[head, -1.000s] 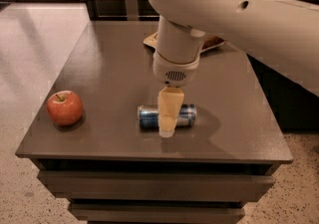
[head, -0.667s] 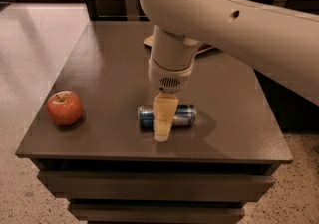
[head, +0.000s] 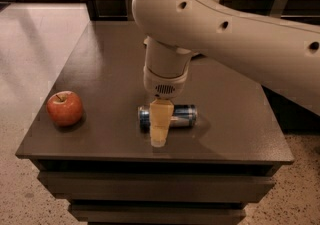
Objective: Place redbull can upright
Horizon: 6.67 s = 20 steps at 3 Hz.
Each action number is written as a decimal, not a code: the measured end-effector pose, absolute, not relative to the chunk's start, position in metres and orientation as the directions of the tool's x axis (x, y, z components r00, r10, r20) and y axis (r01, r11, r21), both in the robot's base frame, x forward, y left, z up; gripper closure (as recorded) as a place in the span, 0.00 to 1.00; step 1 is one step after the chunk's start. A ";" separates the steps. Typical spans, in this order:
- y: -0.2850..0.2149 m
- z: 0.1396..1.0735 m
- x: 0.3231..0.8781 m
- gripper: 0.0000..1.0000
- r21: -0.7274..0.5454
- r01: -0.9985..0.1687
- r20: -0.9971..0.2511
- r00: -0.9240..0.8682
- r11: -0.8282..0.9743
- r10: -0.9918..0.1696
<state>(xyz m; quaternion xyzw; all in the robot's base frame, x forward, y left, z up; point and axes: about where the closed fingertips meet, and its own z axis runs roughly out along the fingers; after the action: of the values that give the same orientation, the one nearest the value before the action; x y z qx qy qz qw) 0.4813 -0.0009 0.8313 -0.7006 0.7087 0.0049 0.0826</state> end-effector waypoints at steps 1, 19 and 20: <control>0.000 0.829 0.480 0.00 -0.109 -0.994 -0.116 0.002 0.010 -0.993; 0.033 0.919 0.461 1.00 -0.073 -0.997 -0.987 0.077 -0.038 -0.143; 0.034 0.915 0.464 1.00 -0.070 -0.997 -0.990 0.075 -0.044 -0.122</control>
Offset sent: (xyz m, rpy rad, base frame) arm -0.0029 0.0040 -0.0034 -0.0446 0.0014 0.0412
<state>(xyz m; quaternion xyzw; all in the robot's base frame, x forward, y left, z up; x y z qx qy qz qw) 0.4636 0.0336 0.9149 -0.5578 0.5013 0.4594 0.4760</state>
